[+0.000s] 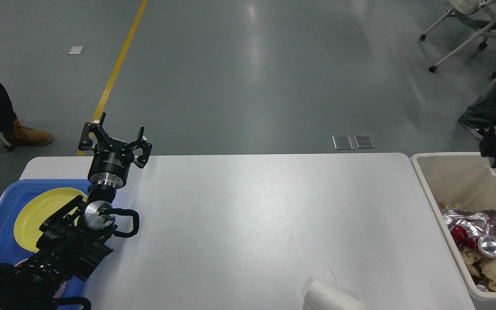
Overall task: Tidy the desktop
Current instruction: 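Lower the red can into the white bin and release it, then move the right gripper down toward the white paper cup, then close the right gripper on the white paper cup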
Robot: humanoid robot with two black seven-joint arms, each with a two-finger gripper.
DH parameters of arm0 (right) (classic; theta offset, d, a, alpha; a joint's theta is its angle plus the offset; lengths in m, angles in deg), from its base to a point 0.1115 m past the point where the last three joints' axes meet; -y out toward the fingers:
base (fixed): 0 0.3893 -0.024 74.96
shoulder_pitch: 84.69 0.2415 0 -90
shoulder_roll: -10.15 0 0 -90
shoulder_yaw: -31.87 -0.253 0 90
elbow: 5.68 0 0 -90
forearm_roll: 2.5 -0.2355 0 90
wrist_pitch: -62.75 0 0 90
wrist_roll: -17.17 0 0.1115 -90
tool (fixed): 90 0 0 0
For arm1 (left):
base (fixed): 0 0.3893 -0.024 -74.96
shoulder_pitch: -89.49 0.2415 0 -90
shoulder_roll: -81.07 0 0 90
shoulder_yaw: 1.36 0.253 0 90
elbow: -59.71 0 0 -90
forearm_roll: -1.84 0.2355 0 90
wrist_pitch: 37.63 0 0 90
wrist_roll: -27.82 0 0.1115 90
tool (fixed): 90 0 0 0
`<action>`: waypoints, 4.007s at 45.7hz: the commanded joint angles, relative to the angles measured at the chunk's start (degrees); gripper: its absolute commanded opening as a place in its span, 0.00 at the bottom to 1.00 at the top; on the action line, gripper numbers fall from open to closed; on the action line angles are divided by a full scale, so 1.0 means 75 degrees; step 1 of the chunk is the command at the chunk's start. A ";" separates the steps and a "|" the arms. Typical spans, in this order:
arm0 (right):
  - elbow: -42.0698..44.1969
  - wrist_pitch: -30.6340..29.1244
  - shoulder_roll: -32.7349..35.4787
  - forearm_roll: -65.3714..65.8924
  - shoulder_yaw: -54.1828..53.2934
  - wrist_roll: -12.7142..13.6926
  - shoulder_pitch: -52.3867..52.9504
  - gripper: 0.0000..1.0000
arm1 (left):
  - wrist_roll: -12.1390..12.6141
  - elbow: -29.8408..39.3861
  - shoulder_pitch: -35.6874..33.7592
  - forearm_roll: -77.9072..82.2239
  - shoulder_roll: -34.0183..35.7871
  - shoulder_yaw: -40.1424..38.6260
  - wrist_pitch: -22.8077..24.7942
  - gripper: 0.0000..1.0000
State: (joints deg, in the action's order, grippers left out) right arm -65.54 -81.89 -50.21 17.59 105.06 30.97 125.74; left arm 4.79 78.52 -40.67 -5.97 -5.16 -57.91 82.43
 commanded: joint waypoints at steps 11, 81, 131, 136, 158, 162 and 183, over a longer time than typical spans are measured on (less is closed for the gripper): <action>-0.0445 -0.0048 -0.0402 -0.0347 -0.0196 -0.0035 0.1018 1.00 | 0.0000 0.0000 -0.0001 -0.0001 0.0001 0.0004 0.0000 0.96; -0.5203 0.1660 0.0044 0.1351 -0.2925 0.0023 -0.0844 1.00 | 0.0000 0.0000 -0.0001 -0.0001 0.0001 -0.0008 0.0000 0.96; -0.3399 0.1625 -0.0905 0.3625 -0.5821 0.0023 -0.5380 1.00 | 0.0000 0.0000 -0.0001 -0.0001 0.0001 -0.0008 0.0000 0.96; -0.3141 0.1684 -0.1151 0.3778 -0.5856 0.0023 -0.5732 1.00 | 0.0000 0.0000 -0.0001 -0.0001 0.0001 0.0004 0.0000 0.96; -0.1934 0.1731 -0.2019 0.3965 -0.5868 0.0023 -0.6646 1.00 | 0.0000 0.0000 -0.0001 -0.0001 0.0001 0.0004 0.0000 0.96; -0.1711 0.1742 -0.2112 0.4001 -0.5868 0.0023 -0.6787 1.00 | 0.0000 0.0000 -0.0001 -0.0001 0.0001 -0.0008 0.0000 0.96; -0.1195 0.1906 -0.2288 0.3907 -0.5903 0.0047 -0.7279 1.00 | 0.0000 0.0000 -0.0001 -0.0001 0.0001 -0.0008 0.0000 0.96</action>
State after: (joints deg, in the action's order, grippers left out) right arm -74.42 -67.71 -67.64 47.36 60.88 31.29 71.11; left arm 4.79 78.52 -40.68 -5.98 -5.15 -57.94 82.43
